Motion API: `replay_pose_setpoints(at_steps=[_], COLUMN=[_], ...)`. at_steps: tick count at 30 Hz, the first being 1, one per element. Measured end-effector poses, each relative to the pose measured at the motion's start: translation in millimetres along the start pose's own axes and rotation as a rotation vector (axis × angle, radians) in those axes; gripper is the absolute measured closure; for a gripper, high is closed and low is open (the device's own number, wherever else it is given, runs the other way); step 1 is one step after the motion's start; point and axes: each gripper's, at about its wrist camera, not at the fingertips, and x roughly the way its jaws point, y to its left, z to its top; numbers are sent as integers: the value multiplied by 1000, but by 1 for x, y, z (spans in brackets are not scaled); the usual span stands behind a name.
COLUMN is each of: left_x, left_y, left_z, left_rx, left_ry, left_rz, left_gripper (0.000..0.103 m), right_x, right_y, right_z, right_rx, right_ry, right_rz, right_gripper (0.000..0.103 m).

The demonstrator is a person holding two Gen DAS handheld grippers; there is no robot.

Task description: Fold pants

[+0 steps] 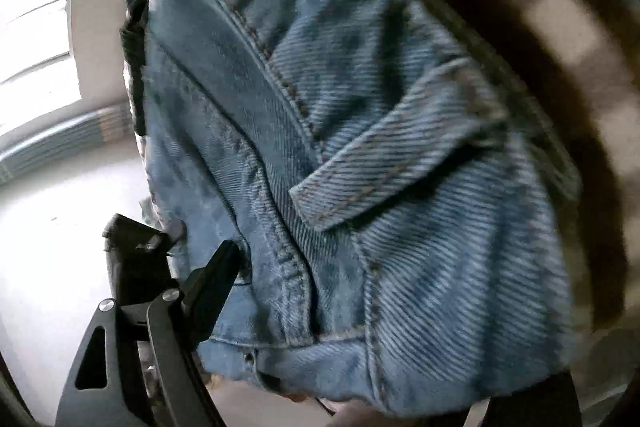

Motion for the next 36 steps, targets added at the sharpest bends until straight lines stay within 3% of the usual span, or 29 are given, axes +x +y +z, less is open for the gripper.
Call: replay_pose_setpoints(at_steps=[3, 5, 6, 8, 10, 15, 24, 29, 36], left_x=[-1, -6, -8, -12, -20, -55, -138, -175, -226], left_y=[-6, -24, -35, -53, -64, -81, -132, -143, -146], left_z=[-1, -7, -11, -20, -25, -28, 0, 49, 158], left_rx=[8, 66, 114, 200, 203, 211, 264, 279, 300], left_ry=[-17, -54, -71, -96, -118, -173, -304, -359, -409], left_rz=[12, -10, 25, 88, 93, 70, 44, 8, -22], left_gripper=[7, 53, 58, 70, 75, 79, 79, 79, 79], right_x=[7, 2, 1, -5, -7, -28, -93, -87, -55], right_y=[13, 23, 27, 34, 49, 79, 157, 225, 329], right_z=[-4, -12, -17, -31, -44, -51, -6, 27, 89], right_rx=[-10, -45, -46, -62, -76, -98, -259, -315, -357], right_ry=[-2, -28, -38, -54, -67, -78, -92, -137, -204], right_rz=[-1, -22, -23, -32, -48, -16, 7, 3, 4], right_gripper=[21, 41, 50, 58, 62, 66, 67, 67, 67])
